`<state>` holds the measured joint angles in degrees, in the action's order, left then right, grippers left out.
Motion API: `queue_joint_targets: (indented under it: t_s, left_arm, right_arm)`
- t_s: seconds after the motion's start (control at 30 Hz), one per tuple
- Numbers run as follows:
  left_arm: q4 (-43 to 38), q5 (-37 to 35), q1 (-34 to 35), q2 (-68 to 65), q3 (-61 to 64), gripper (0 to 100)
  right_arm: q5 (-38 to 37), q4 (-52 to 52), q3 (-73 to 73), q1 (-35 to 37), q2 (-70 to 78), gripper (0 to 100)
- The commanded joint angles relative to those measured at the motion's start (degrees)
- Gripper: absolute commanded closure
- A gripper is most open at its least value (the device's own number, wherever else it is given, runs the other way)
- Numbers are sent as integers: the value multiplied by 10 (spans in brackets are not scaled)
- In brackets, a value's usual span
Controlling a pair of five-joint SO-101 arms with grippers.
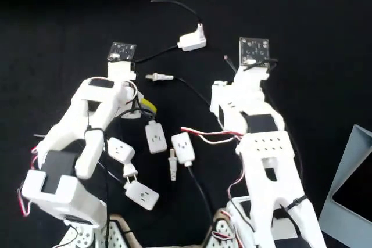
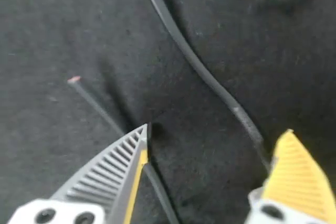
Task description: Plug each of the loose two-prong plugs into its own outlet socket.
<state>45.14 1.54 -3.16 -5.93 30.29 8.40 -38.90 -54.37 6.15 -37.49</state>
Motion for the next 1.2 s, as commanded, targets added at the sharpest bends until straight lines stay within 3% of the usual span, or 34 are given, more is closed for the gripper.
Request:
queue_joint_targets:
  t_s: [0.0,0.2,0.57,0.83,0.93,1.17]
  left_arm:
    - [-5,-5,-16,-18,-40,745]
    - [-5,65,-22,-34,-43,980]
    - [153,73,-10,57,-119,971]
    - [156,78,62,161,-83,971]
    - [157,119,81,171,-45,967]
    - [153,147,156,178,51,737]
  right_arm:
    - [7,11,43,-9,-16,987]
    - [7,11,42,-9,-16,987]
    - [7,11,42,-9,-16,987]
    - [7,11,42,-9,-16,987]
    - [7,11,42,-9,-16,987]
    - [7,11,42,-9,-16,987]
